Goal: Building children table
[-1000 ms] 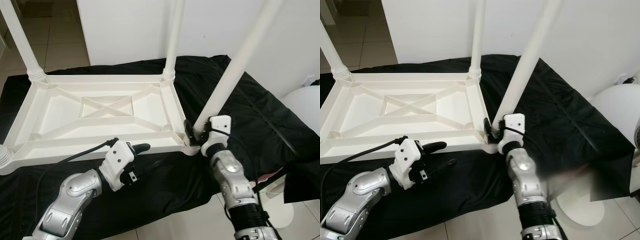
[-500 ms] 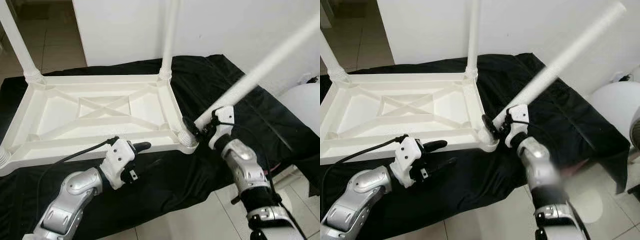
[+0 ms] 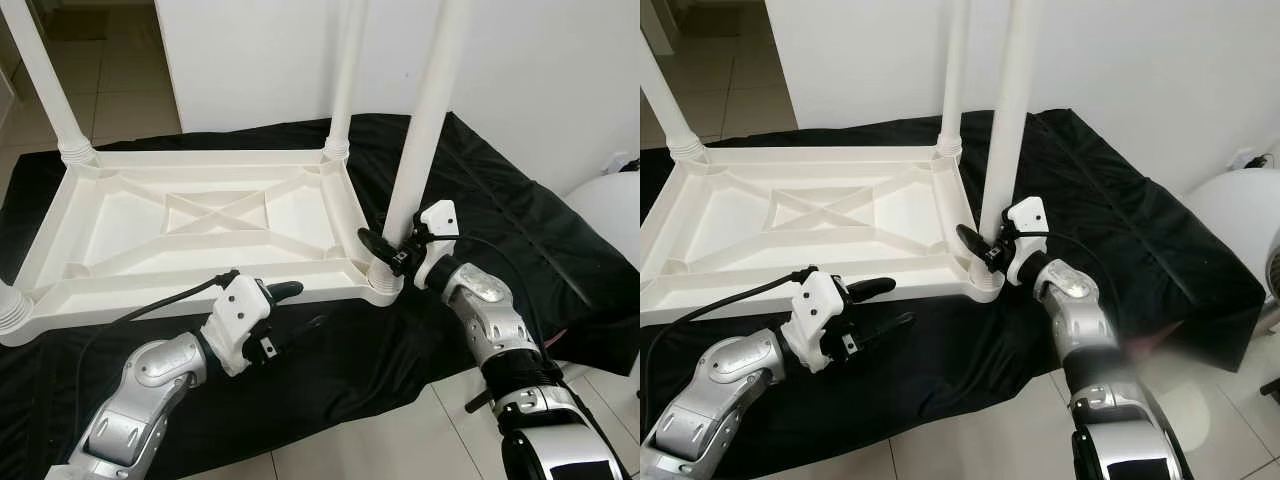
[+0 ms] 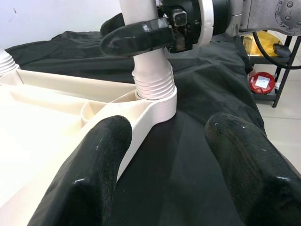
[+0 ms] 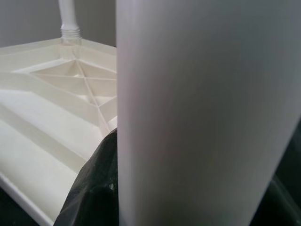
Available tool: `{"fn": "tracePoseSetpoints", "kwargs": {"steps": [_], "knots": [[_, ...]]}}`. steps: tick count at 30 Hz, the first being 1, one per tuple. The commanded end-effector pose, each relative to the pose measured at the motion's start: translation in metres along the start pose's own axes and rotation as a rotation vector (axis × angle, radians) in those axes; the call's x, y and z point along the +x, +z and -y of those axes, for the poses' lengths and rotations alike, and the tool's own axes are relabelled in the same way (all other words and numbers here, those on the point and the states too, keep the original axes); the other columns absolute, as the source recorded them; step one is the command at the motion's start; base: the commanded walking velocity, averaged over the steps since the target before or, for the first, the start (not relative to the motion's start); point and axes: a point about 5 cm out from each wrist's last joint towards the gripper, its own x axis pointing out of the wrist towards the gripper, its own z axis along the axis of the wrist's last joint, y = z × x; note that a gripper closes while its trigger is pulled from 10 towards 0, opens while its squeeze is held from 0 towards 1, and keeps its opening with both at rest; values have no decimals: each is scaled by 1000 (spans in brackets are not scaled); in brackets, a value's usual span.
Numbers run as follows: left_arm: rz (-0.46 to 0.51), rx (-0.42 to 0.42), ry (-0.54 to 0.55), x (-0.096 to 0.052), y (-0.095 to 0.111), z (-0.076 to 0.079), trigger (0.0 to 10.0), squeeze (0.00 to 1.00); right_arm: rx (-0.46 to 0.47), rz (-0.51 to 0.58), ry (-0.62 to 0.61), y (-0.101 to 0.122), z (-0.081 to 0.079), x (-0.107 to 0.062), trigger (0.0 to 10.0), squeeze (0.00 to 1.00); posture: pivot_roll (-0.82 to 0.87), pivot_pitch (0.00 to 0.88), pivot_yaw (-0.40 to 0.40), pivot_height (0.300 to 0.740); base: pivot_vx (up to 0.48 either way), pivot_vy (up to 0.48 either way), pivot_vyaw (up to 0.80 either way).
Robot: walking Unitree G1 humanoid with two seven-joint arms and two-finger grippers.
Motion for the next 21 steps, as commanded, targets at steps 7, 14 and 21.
{"fn": "tracePoseSetpoints", "kwargs": {"steps": [7,14,21], "knots": [[-5,7,21,-1,-2,-2,10000,0,-130,-44,123,-11,-12,-11,10000,0,2,61,-45,740,0,0,0],[-5,5,19,-1,-2,-2,10000,0,-144,-54,140,-19,-15,-17,10000,0,-2,64,-40,740,0,0,0],[-7,6,11,-2,-2,-2,10000,0,69,-57,60,-29,-11,-18,10000,0,-2,69,-35,740,0,0,0]]}}
